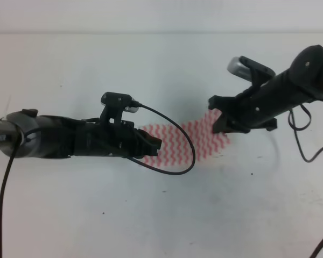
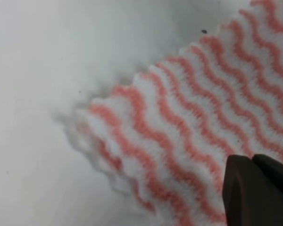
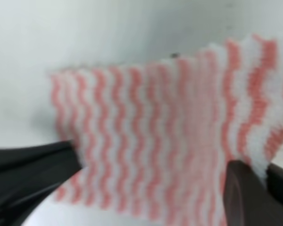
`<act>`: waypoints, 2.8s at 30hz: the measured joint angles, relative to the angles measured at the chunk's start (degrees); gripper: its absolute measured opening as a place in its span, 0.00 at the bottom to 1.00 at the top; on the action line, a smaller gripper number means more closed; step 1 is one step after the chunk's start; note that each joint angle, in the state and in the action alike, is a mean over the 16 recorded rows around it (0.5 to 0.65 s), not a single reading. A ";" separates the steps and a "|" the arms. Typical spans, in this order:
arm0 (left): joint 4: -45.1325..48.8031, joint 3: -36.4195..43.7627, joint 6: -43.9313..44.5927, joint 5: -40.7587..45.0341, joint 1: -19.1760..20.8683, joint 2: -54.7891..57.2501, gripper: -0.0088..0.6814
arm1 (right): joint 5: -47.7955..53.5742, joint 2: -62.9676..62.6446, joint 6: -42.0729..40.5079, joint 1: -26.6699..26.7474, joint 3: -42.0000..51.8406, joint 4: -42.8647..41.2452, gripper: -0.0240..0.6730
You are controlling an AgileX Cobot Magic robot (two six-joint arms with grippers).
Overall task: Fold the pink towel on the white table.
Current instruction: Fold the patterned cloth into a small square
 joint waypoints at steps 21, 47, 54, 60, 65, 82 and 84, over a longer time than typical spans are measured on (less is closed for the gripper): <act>2.03 -0.05 0.61 2.95 1.36 -3.03 0.01 | -1.08 2.19 0.08 4.38 -4.48 1.82 0.02; 10.01 -0.08 -4.32 2.03 3.94 -1.36 0.01 | -3.56 4.13 0.13 7.42 -5.02 4.03 0.01; 9.86 -0.08 -3.38 1.98 3.94 -1.18 0.01 | -3.98 4.44 0.13 7.95 -5.11 4.27 0.01; 9.88 -0.10 -3.03 1.89 3.94 -1.13 0.01 | -3.60 5.01 0.14 8.16 -6.21 4.28 0.01; 9.87 -0.09 -2.98 1.86 3.94 -1.13 0.01 | -2.48 6.12 0.21 8.42 -8.00 4.32 0.01; 9.88 -0.10 -2.94 1.82 3.94 -1.07 0.01 | -1.91 8.30 0.33 9.75 -10.86 3.75 0.01; 9.88 -0.10 -2.93 1.82 3.94 -1.07 0.01 | -2.21 8.30 0.33 9.81 -10.86 3.74 0.01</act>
